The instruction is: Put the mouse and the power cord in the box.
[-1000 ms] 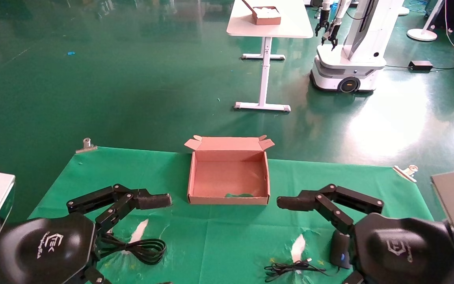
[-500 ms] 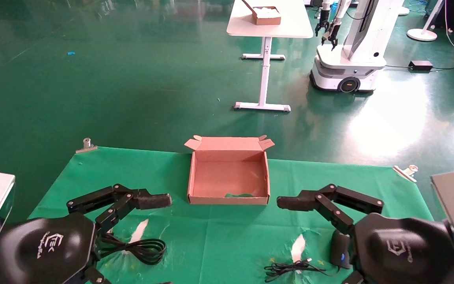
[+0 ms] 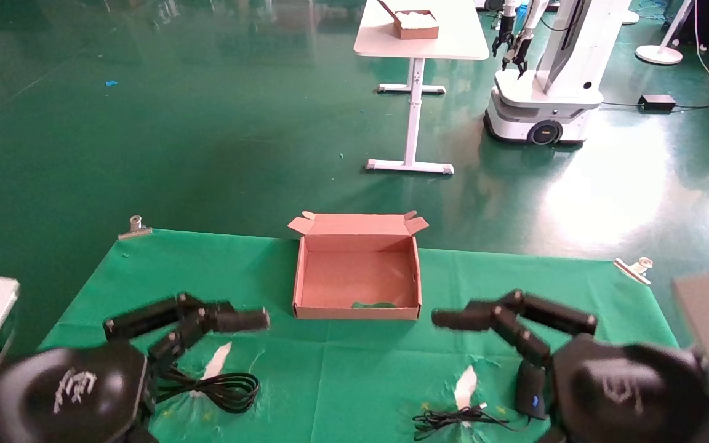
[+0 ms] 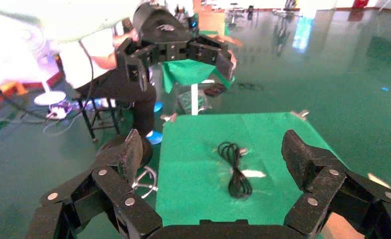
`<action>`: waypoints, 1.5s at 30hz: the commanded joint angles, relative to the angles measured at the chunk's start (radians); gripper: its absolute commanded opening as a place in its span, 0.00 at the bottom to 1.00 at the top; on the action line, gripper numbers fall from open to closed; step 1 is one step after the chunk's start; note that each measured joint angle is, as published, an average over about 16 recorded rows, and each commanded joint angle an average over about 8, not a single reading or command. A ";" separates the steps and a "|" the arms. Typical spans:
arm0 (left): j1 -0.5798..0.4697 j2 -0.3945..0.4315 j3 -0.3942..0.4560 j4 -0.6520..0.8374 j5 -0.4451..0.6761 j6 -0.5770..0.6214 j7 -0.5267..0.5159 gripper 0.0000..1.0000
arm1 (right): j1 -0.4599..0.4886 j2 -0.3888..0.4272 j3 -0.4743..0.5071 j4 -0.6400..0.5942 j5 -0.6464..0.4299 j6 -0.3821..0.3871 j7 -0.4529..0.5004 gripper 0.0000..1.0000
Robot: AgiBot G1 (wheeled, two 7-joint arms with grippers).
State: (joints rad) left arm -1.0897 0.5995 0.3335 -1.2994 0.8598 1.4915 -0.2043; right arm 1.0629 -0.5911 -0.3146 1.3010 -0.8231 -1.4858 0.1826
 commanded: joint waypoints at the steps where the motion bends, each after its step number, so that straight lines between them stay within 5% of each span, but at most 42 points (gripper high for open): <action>1: 0.008 -0.007 0.010 -0.004 0.020 0.001 0.003 1.00 | -0.009 0.006 -0.008 0.003 -0.021 -0.003 -0.009 1.00; 10: -0.159 0.024 0.184 -0.044 0.519 -0.037 -0.116 1.00 | 0.040 0.011 -0.117 0.044 -0.321 0.062 0.078 1.00; 15: -0.213 0.056 0.231 -0.049 0.692 -0.058 -0.170 1.00 | 0.081 -0.012 -0.154 0.050 -0.414 0.072 0.135 1.00; 23: -0.232 0.078 0.251 -0.037 0.762 -0.062 -0.171 1.00 | 0.099 -0.024 -0.158 0.038 -0.428 0.061 0.139 1.00; 36: -0.275 0.286 0.399 0.066 1.244 -0.234 -0.212 1.00 | 0.125 -0.019 -0.157 0.034 -0.426 0.037 0.134 1.00; 45: -0.305 0.387 0.445 0.226 1.385 -0.310 -0.214 1.00 | 0.132 -0.004 -0.154 0.036 -0.416 0.021 0.138 1.00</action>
State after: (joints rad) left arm -1.3940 0.9791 0.7739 -1.0826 2.2325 1.1852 -0.4149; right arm 1.1938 -0.5959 -0.4699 1.3371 -1.2421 -1.4632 0.3194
